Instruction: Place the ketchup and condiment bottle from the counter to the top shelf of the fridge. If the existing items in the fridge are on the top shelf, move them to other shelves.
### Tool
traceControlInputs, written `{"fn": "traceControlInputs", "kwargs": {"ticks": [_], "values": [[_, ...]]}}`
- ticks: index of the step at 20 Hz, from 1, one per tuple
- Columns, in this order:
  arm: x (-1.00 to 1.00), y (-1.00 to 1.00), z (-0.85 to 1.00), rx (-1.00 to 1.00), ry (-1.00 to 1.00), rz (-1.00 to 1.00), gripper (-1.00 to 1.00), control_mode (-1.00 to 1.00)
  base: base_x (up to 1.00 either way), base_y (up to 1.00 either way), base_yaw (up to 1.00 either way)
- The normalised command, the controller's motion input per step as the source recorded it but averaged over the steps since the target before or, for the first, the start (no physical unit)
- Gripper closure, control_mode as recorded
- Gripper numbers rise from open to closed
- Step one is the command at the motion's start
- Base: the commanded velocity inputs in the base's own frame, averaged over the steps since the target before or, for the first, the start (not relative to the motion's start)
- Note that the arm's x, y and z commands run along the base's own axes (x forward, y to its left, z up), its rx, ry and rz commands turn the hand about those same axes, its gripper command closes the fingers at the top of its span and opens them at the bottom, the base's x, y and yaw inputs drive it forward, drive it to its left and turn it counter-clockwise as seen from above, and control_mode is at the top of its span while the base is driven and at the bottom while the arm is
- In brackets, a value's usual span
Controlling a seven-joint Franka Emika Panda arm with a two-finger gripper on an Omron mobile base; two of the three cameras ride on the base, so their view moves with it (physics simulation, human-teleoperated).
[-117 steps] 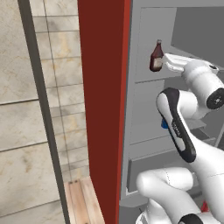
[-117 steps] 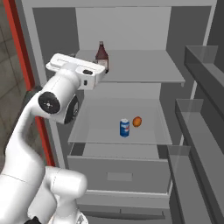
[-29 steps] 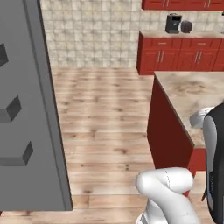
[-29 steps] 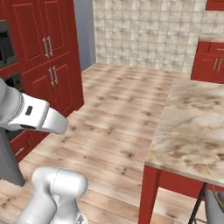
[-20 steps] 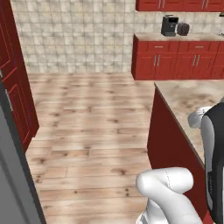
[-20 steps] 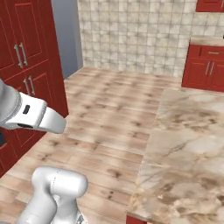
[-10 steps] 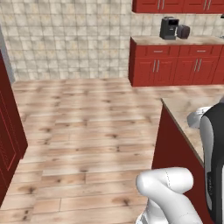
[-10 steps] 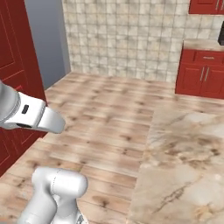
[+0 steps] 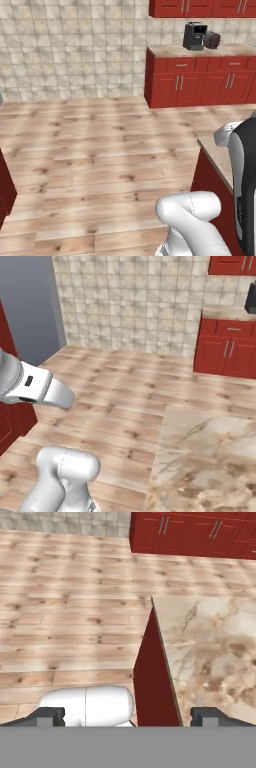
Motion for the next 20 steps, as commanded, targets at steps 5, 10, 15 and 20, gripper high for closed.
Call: {"fn": "traceControlInputs", "kwargs": {"ticks": [5, 10, 15, 20], "values": [[0.0, 0.0, 0.0, 0.0, 0.0, 0.0, -1.0, 1.0, 1.0, 0.0, -0.05], [0.0, 0.0, 0.0, 0.0, 0.0, 0.0, -1.0, 1.0, 1.0, 0.0, -0.08], [0.0, 0.0, 0.0, 0.0, 0.0, 0.0, -1.0, 1.0, 1.0, 0.0, -0.09], [0.0, 0.0, 0.0, 0.0, 0.0, 0.0, -1.0, 1.0, 1.0, 0.0, -0.16]]}}
